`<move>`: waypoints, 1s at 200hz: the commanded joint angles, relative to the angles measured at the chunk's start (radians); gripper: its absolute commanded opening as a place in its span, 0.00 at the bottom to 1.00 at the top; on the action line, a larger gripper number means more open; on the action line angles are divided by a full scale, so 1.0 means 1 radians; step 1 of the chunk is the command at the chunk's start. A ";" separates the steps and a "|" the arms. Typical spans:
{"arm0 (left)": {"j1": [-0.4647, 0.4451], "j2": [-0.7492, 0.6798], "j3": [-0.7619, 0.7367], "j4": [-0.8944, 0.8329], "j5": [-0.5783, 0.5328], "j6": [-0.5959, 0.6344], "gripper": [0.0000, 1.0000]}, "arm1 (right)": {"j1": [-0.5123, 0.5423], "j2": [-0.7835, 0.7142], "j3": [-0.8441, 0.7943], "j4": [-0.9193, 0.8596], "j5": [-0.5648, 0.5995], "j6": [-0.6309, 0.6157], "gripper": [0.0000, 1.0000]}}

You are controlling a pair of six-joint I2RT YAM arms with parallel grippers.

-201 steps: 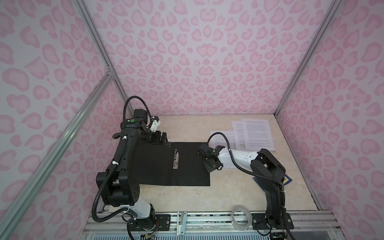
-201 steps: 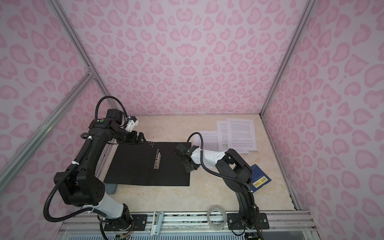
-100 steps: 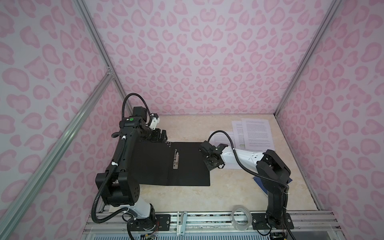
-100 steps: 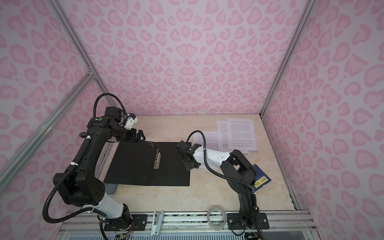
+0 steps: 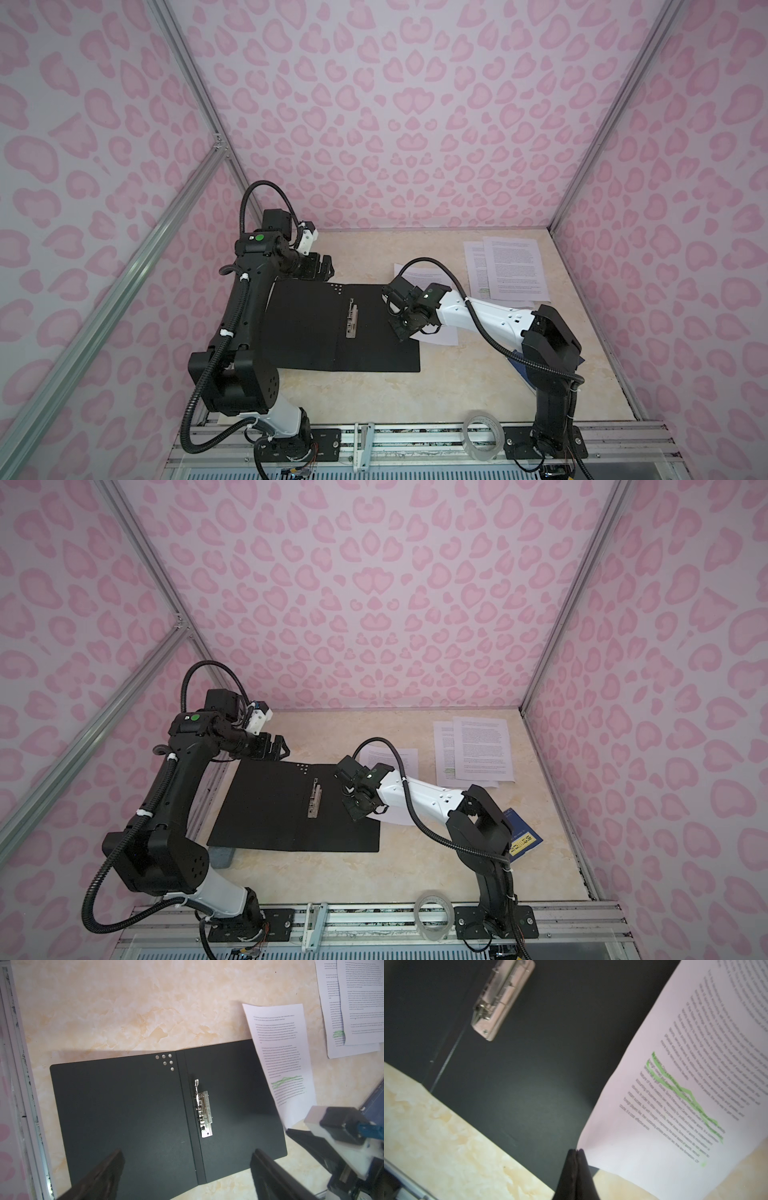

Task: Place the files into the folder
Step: 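Drag the printed sheet onto the open black folder with the right gripper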

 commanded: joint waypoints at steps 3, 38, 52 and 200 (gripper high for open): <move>0.000 -0.017 0.002 -0.016 0.007 -0.005 0.98 | 0.039 0.046 0.040 -0.011 -0.056 0.008 0.00; 0.000 -0.026 0.003 -0.019 0.004 -0.005 0.98 | 0.069 0.083 0.045 0.041 -0.143 0.067 0.00; 0.000 -0.025 0.004 -0.021 0.004 -0.006 0.98 | 0.077 0.091 0.029 0.075 -0.168 0.100 0.00; -0.002 -0.060 0.007 -0.029 0.010 -0.016 0.98 | -0.051 -0.016 -0.098 0.199 -0.249 0.162 0.35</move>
